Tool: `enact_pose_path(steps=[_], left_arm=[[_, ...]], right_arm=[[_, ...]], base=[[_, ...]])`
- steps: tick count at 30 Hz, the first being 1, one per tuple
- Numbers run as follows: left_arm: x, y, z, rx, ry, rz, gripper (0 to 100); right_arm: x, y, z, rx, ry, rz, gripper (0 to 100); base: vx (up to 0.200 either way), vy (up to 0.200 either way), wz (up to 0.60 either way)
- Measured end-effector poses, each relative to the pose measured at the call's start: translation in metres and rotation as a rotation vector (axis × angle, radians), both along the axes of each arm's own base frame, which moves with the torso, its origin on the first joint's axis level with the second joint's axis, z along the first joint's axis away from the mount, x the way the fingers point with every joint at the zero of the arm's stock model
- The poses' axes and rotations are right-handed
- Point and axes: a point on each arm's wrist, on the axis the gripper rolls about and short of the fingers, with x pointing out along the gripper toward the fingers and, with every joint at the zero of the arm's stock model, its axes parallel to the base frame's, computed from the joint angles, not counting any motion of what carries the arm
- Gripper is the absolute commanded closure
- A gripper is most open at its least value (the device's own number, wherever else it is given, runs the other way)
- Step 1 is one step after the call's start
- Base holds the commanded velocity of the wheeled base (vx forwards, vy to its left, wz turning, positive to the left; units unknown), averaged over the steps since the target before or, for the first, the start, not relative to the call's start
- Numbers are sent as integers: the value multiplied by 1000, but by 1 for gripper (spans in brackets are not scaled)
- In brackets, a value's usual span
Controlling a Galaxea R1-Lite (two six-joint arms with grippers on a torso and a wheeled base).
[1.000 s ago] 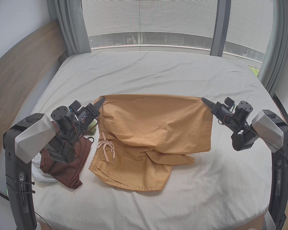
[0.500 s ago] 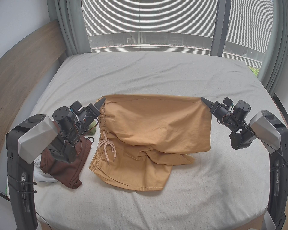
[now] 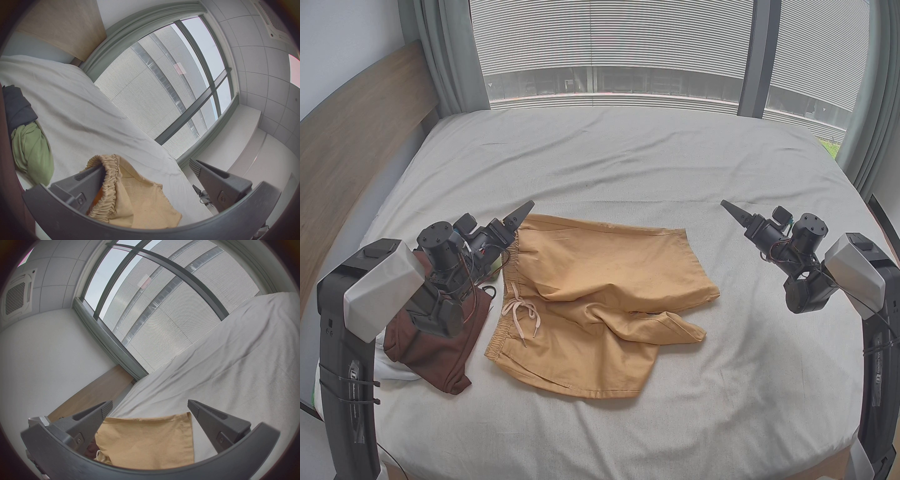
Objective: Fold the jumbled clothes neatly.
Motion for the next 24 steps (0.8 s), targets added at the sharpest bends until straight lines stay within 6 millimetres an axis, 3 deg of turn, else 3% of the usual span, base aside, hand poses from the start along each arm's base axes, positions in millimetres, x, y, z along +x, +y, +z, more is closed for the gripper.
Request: enact_pose_path(steps=[11, 24], left_arm=[[-2, 2, -6, 23, 62, 53, 0], [-31, 21, -3, 187, 99, 118, 0]], right_arm=[[-37, 2, -34, -70, 52, -8, 0], [-80, 9, -50, -163, 149, 8, 0]], base=[[0, 0, 0], [0, 0, 0]])
